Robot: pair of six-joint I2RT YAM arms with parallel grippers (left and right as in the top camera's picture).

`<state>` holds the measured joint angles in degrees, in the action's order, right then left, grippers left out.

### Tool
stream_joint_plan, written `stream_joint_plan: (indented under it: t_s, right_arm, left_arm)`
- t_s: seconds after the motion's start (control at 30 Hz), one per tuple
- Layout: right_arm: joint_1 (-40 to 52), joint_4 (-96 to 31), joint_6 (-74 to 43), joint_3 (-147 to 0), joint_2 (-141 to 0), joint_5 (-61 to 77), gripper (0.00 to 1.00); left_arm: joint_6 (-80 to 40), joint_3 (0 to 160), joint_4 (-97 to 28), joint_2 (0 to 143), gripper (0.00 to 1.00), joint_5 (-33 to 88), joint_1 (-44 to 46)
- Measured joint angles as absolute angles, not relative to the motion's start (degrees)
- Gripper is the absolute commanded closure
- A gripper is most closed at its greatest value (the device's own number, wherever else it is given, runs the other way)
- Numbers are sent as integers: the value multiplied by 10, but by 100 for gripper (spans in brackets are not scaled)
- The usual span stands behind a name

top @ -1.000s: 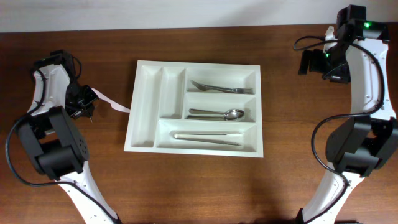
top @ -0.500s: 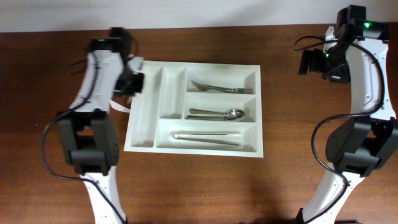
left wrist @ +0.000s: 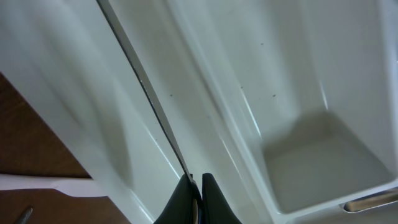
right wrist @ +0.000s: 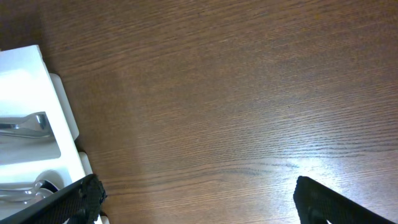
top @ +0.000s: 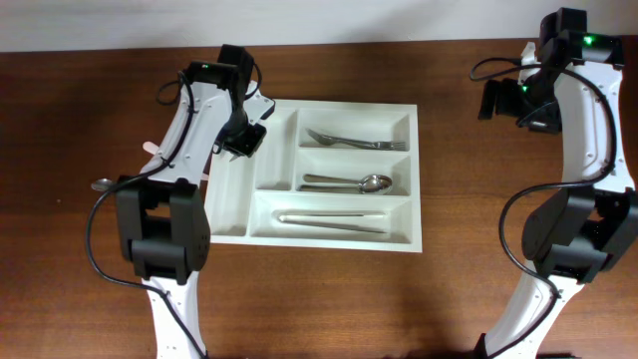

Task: Pack container
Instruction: 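Carry the small spoon into the left narrow compartment and release, then move the left gripper back to the remaining spoon on the left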

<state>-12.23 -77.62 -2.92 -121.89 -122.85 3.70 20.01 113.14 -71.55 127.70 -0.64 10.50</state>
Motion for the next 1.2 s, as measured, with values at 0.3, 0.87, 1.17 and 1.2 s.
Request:
stream_joint_plan:
  t_s: [0.3,0.87,1.17,1.2]
  right_arm:
    - [-122,-776,-29,-1219,-1228,37,1]
    - [-122,-776,-30,-1219,-1228,37,1]
    - [-122,-776,-30,-1219,-1228,37,1]
    - [-122,-776,-30,-1219,-1228,37,1]
  left_arm:
    - [201,1131,-716,1277,51,-5,102]
    - [37,1131,-691,1277,49,-4,-9]
    - [-139,1131,-692,1277,46,-9,-123]
    - [-153,1131,-693,1277,46,-12,-125]
